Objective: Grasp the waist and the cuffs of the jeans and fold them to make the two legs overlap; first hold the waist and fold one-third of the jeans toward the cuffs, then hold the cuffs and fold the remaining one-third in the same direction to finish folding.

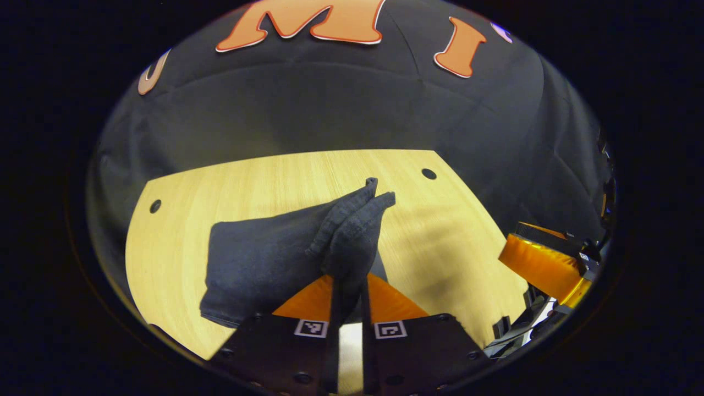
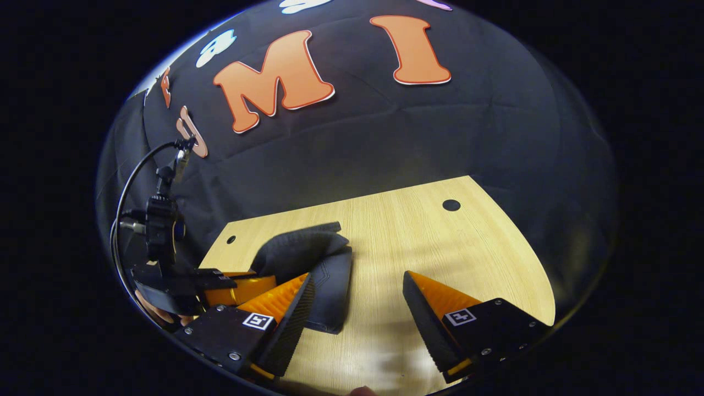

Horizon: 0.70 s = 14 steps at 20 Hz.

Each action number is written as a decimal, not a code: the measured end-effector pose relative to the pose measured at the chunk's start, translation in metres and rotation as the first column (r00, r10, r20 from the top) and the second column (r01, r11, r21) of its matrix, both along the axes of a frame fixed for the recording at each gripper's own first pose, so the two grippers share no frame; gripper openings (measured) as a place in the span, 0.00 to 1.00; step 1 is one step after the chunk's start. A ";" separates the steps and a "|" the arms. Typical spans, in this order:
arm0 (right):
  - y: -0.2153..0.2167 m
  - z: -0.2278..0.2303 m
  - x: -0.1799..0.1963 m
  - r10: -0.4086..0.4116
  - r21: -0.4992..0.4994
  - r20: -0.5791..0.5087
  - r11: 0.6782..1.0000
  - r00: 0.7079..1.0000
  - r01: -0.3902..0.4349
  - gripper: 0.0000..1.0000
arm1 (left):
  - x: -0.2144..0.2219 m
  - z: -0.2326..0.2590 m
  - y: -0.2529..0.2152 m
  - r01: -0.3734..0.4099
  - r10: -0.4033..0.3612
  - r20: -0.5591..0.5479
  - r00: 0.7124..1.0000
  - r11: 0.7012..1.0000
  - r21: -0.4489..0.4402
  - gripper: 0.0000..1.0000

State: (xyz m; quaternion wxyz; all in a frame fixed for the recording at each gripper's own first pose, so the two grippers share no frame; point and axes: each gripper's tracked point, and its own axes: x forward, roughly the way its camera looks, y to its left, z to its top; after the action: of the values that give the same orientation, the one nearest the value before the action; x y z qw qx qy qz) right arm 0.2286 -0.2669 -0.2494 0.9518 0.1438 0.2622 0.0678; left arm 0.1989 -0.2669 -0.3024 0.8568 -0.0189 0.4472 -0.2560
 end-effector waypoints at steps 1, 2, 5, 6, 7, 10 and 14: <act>0.001 0.001 0.001 0.001 -0.004 0.004 1.000 1.000 -0.001 0.97 | -0.004 0.004 -0.002 0.008 -0.008 0.003 1.000 1.000 -0.020 0.20; 0.003 0.001 0.000 0.002 -0.009 0.007 1.000 1.000 -0.002 0.97 | -0.009 0.011 -0.006 0.022 -0.022 0.010 1.000 0.999 -0.049 0.30; 0.003 0.007 0.000 -0.010 -0.034 0.033 0.999 0.999 0.011 0.98 | -0.015 0.037 0.008 0.034 -0.028 0.064 0.998 0.996 -0.086 0.58; 0.003 0.013 0.000 -0.016 -0.050 0.061 0.999 0.998 0.019 0.97 | -0.011 0.046 0.018 0.022 -0.013 0.099 0.995 0.996 -0.084 0.68; 0.004 0.021 0.000 -0.024 -0.071 0.090 0.997 0.996 0.030 0.98 | -0.006 0.058 0.028 0.006 0.006 0.137 0.990 0.996 -0.090 0.75; 0.018 0.057 0.001 -0.018 -0.124 0.192 0.991 0.981 0.042 0.97 | 0.013 0.092 0.066 -0.072 0.095 0.276 0.957 0.993 -0.092 0.96; 0.035 0.099 -0.010 -0.034 -0.137 0.305 0.987 0.952 0.079 0.97 | 0.012 0.131 0.119 -0.154 0.197 0.416 0.888 0.979 -0.134 0.97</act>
State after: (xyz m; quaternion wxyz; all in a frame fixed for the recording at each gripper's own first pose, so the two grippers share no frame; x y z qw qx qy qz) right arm 0.2186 -0.2315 -0.1503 0.9902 0.0687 0.1141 0.0420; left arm 0.2106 -0.1483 -0.1715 0.9515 -0.0444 0.2323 -0.1969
